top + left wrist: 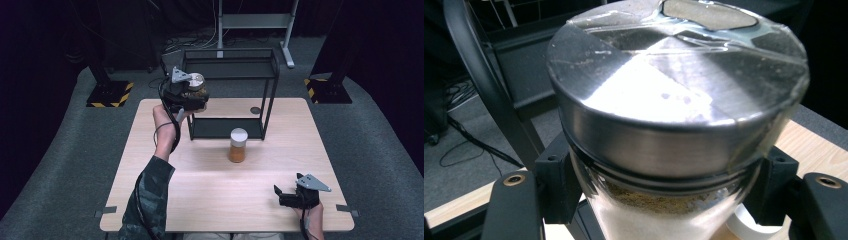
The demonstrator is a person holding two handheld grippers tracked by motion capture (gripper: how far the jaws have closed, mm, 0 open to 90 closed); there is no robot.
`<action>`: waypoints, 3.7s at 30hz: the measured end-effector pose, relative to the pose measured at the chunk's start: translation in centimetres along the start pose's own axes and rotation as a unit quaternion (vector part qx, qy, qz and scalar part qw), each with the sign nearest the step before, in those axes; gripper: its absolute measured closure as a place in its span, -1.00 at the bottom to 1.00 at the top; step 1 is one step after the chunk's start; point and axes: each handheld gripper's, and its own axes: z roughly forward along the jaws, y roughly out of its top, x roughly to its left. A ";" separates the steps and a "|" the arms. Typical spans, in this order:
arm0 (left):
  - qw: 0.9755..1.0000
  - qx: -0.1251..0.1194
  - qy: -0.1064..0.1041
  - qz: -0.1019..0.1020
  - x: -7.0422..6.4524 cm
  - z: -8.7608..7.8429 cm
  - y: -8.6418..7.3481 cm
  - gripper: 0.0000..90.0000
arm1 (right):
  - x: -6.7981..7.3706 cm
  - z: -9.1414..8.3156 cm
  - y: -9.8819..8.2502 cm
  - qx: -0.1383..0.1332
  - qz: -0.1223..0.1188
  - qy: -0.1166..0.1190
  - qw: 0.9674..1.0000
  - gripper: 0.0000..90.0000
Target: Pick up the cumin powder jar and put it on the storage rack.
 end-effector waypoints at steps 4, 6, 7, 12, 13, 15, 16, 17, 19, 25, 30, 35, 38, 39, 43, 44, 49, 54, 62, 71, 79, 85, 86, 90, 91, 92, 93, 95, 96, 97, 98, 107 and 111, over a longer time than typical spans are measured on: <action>1.000 -0.001 -0.008 -0.007 0.5 -0.1 0.4 -0.33 | 0.0 0.0 0.0 0.000 0.000 0.000 1.000 -1.00; 1.000 0.000 -0.010 -0.007 0.6 -0.1 0.7 -0.33 | 0.0 0.0 0.0 0.000 0.000 0.000 1.000 -1.00; 1.000 0.000 -0.010 -0.008 0.6 -0.1 1.0 -0.33 | 0.0 0.0 0.0 0.000 0.000 0.000 1.000 -1.00; 1.000 -0.002 -0.012 -0.010 0.8 -0.2 1.5 -0.33 | 0.0 0.0 0.0 0.000 0.000 0.000 1.000 -1.00; 1.000 -0.003 -0.011 -0.011 0.9 -0.2 1.9 -0.33 | 0.0 0.0 0.0 0.000 0.000 0.000 1.000 -1.00; 1.000 -0.005 -0.010 -0.011 0.9 -0.2 2.0 -0.33 | 0.0 0.0 0.0 0.000 0.000 0.000 1.000 -1.00; 1.000 -0.004 -0.009 -0.010 0.9 -0.3 2.5 -0.33 | 0.0 0.0 0.0 0.000 0.000 0.000 1.000 -1.00; 1.000 -0.005 -0.009 -0.010 1.0 -0.3 2.7 -0.33 | 0.0 0.0 0.0 0.000 0.000 0.000 1.000 -1.00; 1.000 -0.003 -0.009 -0.010 1.1 -0.3 3.1 -0.33 | 0.0 0.0 0.0 0.001 0.000 0.000 1.000 -1.00; 1.000 -0.002 -0.005 -0.012 1.3 -0.4 4.4 -0.33 | 0.0 0.0 0.0 0.000 0.001 0.000 1.000 -1.00; 1.000 0.000 0.002 -0.010 1.4 -0.3 5.2 -0.33 | 0.0 0.0 0.0 0.000 0.001 0.000 1.000 -1.00; 1.000 0.002 0.008 -0.008 1.5 -0.4 6.1 -0.33 | 0.0 0.0 0.0 0.000 0.001 0.000 1.000 -1.00; 1.000 0.007 0.015 -0.006 1.5 -0.3 6.8 -0.33 | 0.0 0.0 0.0 0.000 0.001 0.000 1.000 -1.00; 1.000 0.007 0.015 -0.006 1.5 -0.3 6.8 -0.33 | 0.0 0.0 0.0 0.000 0.001 0.000 1.000 -1.00; 1.000 0.004 0.018 -0.009 1.8 0.1 7.5 -0.33 | 0.0 0.1 0.1 0.002 -0.001 -0.001 1.000 -1.00; 1.000 0.004 0.018 -0.009 1.8 0.1 7.5 -0.33 | 0.0 0.1 0.1 0.002 -0.001 -0.001 1.000 -1.00; 1.000 0.009 0.022 -0.012 1.9 0.9 8.2 -0.33 | 0.0 0.0 0.1 0.002 0.000 -0.001 1.000 -1.00; 0.999 0.015 0.025 -0.011 1.9 1.5 8.9 -0.33 | 0.0 0.0 0.1 0.001 0.001 -0.001 1.000 -1.00; 0.999 0.026 0.026 -0.016 2.4 2.8 9.9 -0.33 | -0.1 0.0 0.0 0.001 0.002 0.000 1.000 -1.00; 0.998 0.043 0.037 -0.030 3.1 4.6 10.9 -0.33 | -0.2 0.0 0.0 0.000 0.003 0.002 1.000 -1.00; 0.998 0.045 0.039 -0.036 3.1 6.0 10.7 -0.33 | -0.2 0.0 -0.1 -0.002 0.004 0.002 1.000 -1.00; 0.998 0.029 0.045 -0.035 3.2 6.6 10.1 -0.33 | -0.2 0.0 -0.1 -0.002 0.003 0.003 1.000 -1.00; 0.998 0.028 0.046 -0.036 3.2 6.7 10.1 -0.33 | -0.2 0.0 -0.1 -0.003 0.003 0.003 1.000 -1.00; 0.998 0.030 0.050 -0.037 3.2 6.9 10.3 -0.33 | -0.2 0.0 -0.1 -0.004 0.005 0.003 1.000 -1.00; 0.998 0.031 0.051 -0.036 3.1 7.0 10.4 -0.33 | -0.2 0.0 -0.1 -0.004 0.005 0.003 1.000 -1.00; 0.997 0.032 0.052 -0.037 3.1 7.0 10.4 -0.33 | -0.2 0.0 -0.1 -0.004 0.005 0.003 1.000 -1.00; 0.997 0.032 0.053 -0.037 3.1 7.1 10.4 -0.33 | -0.2 0.0 -0.1 -0.004 0.005 0.004 1.000 -1.00; 0.997 0.030 0.054 -0.037 3.1 7.2 10.4 -0.33 | -0.3 -0.1 -0.1 -0.004 0.005 0.004 1.000 -1.00; 0.997 0.027 0.054 -0.037 3.1 7.2 10.3 -0.33 | -0.3 -0.1 -0.2 -0.005 0.005 0.004 1.000 -1.00; 0.998 0.026 0.054 -0.037 3.1 7.2 10.2 -0.33 | -0.3 -0.1 -0.2 -0.005 0.005 0.004 1.000 -1.00; 0.998 0.025 0.054 -0.037 3.1 7.3 10.2 -0.33 | -0.3 -0.1 -0.2 -0.005 0.005 0.004 1.000 -1.00; 0.997 0.027 0.056 -0.038 3.0 7.3 10.3 -0.33 | -0.3 -0.1 -0.1 -0.003 0.005 0.004 1.000 -1.00; 0.997 0.029 0.057 -0.038 2.9 7.3 10.4 -0.33 | -0.2 -0.1 -0.2 -0.005 0.006 0.003 1.000 -1.00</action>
